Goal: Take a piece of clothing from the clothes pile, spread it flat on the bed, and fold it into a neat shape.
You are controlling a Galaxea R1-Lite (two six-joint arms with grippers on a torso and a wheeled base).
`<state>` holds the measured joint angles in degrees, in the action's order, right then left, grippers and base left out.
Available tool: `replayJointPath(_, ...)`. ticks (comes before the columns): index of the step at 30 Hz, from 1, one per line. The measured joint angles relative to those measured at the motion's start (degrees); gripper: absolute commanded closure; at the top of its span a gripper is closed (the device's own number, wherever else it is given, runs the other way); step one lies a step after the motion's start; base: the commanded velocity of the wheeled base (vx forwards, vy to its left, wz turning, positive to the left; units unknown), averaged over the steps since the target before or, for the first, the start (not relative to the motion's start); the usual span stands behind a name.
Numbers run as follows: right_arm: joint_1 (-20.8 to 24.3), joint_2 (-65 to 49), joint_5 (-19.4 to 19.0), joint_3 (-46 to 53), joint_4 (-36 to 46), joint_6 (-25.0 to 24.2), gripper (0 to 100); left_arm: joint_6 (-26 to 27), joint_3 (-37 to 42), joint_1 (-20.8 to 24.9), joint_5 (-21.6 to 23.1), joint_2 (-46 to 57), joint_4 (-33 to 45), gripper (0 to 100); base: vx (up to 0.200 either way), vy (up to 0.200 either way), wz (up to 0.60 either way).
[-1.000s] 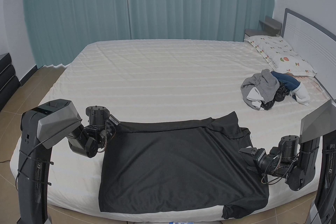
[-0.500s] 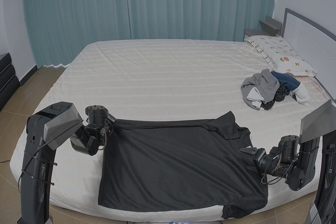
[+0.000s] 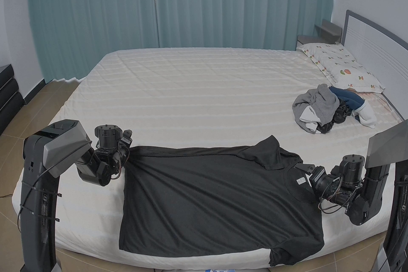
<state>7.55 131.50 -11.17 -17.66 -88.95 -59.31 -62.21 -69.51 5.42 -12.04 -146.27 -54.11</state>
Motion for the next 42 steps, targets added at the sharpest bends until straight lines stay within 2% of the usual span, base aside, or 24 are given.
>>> replayJointPath(4,0.4,-0.4,0.8,-3.7,2.1,0.5,0,-0.5,1.6,-0.7,1.7,1.5,-0.2,0,0.000,0.000,0.00)
replayJointPath(11,2.9,0.0,3.5,-15.1,15.7,2.4,0,-2.0,3.0,-1.2,5.5,2.8,-0.5,0,0.000,0.000,0.00)
replayJointPath(18,6.4,3.4,5.4,-26.9,25.3,4.9,0,-4.3,4.4,-1.4,7.8,3.6,-1.0,0,0.000,0.000,0.00)
replayJointPath(23,7.9,5.8,7.4,-33.6,31.3,6.6,0,-7.0,5.9,-1.7,11.2,4.8,-1.5,0,0.000,0.000,0.00)
replayJointPath(37,8.8,8.1,7.9,-37.0,33.2,7.1,0,-7.6,8.5,-2.9,13.0,7.0,-3.6,0,0.000,0.000,0.00)
replayJointPath(42,8.8,7.8,7.9,-37.4,36.6,7.1,0,-7.7,9.9,-3.1,13.0,7.5,-5.2,0,0.000,0.000,0.00)
